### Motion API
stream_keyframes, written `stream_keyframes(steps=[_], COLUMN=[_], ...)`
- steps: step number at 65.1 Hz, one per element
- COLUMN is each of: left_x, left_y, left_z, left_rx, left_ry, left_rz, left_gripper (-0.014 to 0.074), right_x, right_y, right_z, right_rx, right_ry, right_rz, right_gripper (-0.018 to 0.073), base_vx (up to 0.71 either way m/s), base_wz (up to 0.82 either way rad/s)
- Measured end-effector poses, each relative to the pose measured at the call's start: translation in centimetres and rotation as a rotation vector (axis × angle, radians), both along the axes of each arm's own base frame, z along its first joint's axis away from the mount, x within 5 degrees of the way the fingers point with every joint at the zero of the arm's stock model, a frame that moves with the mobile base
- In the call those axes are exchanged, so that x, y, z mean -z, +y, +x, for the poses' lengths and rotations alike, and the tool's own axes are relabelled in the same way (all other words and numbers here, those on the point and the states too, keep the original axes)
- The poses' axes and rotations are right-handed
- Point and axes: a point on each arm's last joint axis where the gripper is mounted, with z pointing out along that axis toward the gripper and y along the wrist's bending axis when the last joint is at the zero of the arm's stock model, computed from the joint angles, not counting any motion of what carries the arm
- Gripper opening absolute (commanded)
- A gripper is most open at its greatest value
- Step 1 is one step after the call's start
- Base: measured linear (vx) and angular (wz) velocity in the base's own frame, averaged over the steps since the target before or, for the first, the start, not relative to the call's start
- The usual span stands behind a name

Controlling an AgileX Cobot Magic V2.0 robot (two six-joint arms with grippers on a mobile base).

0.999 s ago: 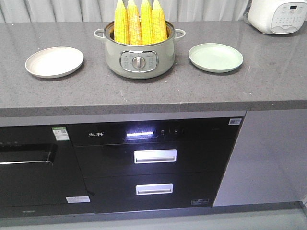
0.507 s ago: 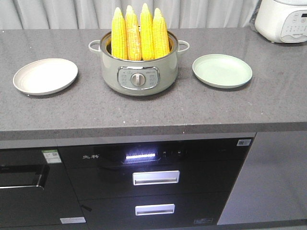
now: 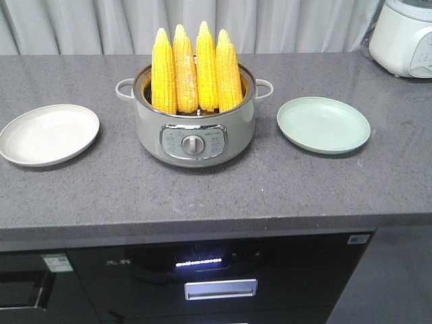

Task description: Distribute corn equally

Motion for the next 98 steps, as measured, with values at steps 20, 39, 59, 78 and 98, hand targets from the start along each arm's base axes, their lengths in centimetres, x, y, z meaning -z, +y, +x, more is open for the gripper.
stream_keyframes(steps=[20,39,59,78,98], left_x=[0.00,0.00,0.00,0.00,0.00], left_y=[0.00,0.00,0.00,0.00,0.00], left_z=[0.00,0.00,0.00,0.00,0.00], left_rx=[0.000,0.000,0.000,0.000,0.000], left_ry=[0.000,0.000,0.000,0.000,0.000], left_rz=[0.000,0.000,0.000,0.000,0.000], left_gripper=[-0.0006,-0.0006,-0.0006,-0.0006,-0.0006], right_x=[0.00,0.00,0.00,0.00,0.00], right_y=[0.00,0.00,0.00,0.00,0.00], right_z=[0.00,0.00,0.00,0.00,0.00], right_rx=[0.000,0.000,0.000,0.000,0.000], right_ry=[0.000,0.000,0.000,0.000,0.000], right_rz=[0.000,0.000,0.000,0.000,0.000], right_gripper=[-0.0011,-0.0011,-0.0011,-0.0011,-0.0011], base_vx=[0.16,0.13,0.08,0.04,0.01], base_wz=[-0.01,-0.01,0.01,0.01,0.00])
